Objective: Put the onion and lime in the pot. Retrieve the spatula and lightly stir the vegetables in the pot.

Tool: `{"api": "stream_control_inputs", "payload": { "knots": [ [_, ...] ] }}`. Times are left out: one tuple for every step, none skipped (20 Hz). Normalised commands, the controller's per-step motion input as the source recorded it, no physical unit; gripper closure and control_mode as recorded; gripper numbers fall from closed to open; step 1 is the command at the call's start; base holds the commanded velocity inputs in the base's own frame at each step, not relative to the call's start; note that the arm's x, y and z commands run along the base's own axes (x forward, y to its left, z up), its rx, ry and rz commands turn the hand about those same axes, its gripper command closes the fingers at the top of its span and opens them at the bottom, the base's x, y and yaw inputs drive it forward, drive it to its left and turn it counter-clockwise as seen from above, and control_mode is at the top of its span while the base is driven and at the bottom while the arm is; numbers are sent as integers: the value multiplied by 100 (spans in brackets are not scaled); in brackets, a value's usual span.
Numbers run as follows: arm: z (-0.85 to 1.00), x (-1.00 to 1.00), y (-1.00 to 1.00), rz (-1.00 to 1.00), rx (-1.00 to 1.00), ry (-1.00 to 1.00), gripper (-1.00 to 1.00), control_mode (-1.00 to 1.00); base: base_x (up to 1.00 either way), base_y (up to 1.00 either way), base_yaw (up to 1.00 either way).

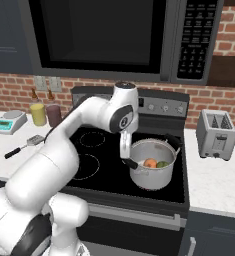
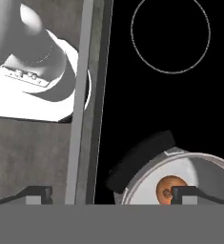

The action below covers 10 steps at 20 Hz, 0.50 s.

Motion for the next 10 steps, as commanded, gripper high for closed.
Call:
{"api": "stream_control_inputs", "payload": {
  "knots": [
    [45, -73, 100, 19, -3, -1, -100, -100, 0, 0, 0],
    [51, -74, 100, 19, -4, -1, -100, -100, 0, 0, 0],
    [56, -74, 100, 19, -4, -2, -100, -100, 0, 0, 0],
    [61, -71, 100, 19, -5, -5, -100, -100, 0, 0, 0],
    [64, -74, 100, 19, -5, -7, -100, -100, 0, 0, 0],
    [64, -72, 100, 20, -5, -8, -100, -100, 0, 0, 0],
    [64, -72, 100, 20, -5, -8, -100, -100, 0, 0, 0],
    [56, -64, 100, 20, -6, -7, -100, -100, 0, 0, 0],
    [47, -59, 100, 20, -7, -5, -100, -100, 0, 0, 0],
    [32, -49, 100, 20, -9, -1, -100, -100, 0, 0, 0]
  ]
}}
